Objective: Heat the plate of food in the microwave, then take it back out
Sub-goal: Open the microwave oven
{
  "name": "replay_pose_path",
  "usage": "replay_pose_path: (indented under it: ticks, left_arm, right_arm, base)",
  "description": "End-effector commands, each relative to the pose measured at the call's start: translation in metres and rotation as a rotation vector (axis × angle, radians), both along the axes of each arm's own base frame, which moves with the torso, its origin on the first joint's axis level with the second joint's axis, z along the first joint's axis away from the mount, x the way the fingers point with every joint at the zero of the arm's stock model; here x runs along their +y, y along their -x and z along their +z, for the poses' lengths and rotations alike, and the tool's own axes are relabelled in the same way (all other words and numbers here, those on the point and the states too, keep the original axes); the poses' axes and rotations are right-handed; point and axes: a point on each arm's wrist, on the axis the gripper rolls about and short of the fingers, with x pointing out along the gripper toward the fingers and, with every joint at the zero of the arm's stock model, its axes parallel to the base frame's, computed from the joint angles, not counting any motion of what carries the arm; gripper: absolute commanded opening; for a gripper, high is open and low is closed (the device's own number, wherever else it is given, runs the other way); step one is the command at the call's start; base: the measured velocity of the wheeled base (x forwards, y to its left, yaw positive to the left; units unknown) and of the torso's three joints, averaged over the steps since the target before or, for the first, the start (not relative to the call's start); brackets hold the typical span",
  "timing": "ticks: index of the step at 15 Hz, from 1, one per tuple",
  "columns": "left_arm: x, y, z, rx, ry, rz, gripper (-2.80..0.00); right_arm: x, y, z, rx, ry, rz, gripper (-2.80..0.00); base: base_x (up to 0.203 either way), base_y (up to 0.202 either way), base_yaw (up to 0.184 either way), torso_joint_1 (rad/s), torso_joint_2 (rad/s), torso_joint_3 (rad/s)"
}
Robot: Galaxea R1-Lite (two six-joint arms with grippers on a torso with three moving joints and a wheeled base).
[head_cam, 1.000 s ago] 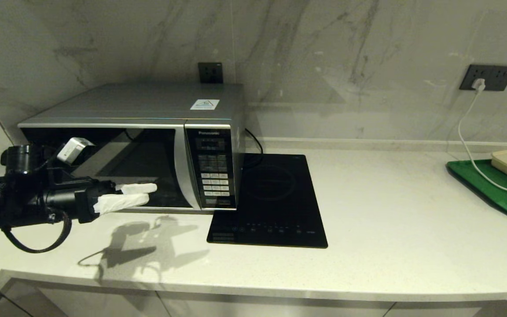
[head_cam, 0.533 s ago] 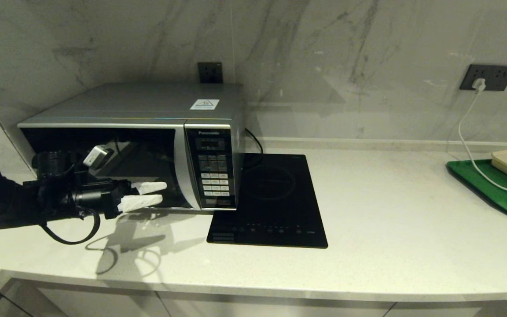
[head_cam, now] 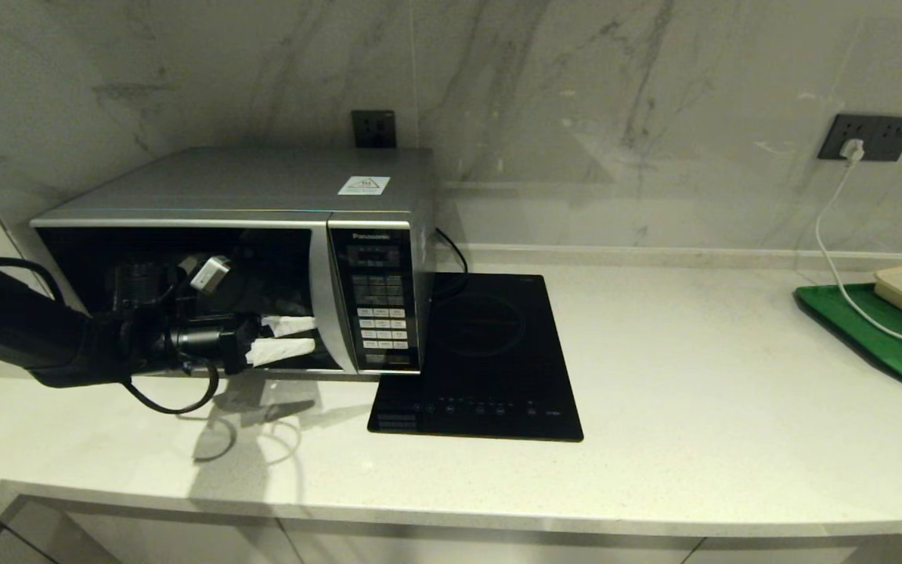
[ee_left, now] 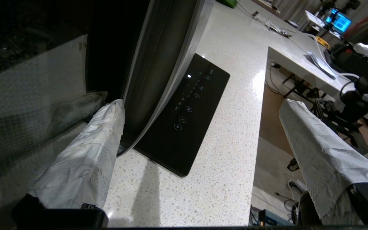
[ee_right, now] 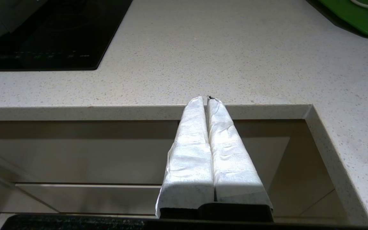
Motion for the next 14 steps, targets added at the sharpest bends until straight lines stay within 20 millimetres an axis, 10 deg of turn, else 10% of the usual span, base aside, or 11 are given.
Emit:
replay_pose_path:
  ticks: [1, 14]
  left_arm:
    - [-0.007, -0.010, -0.002, -0.016, 0.002, -0.026, 0.00]
    - [-0.019, -0.007, 0.007, -0.046, 0.025, -0.095, 0.00]
  right_arm:
    - [0.000, 0.000, 0.000, 0.002, 0.000, 0.000, -2.80]
    - [0.000, 0.000, 0.000, 0.002, 0.000, 0.000, -2.80]
  base:
    - [0.000, 0.000, 0.000, 0.000, 0.00, 0.000]
    - [0.000, 0.000, 0.000, 0.000, 0.00, 0.000]
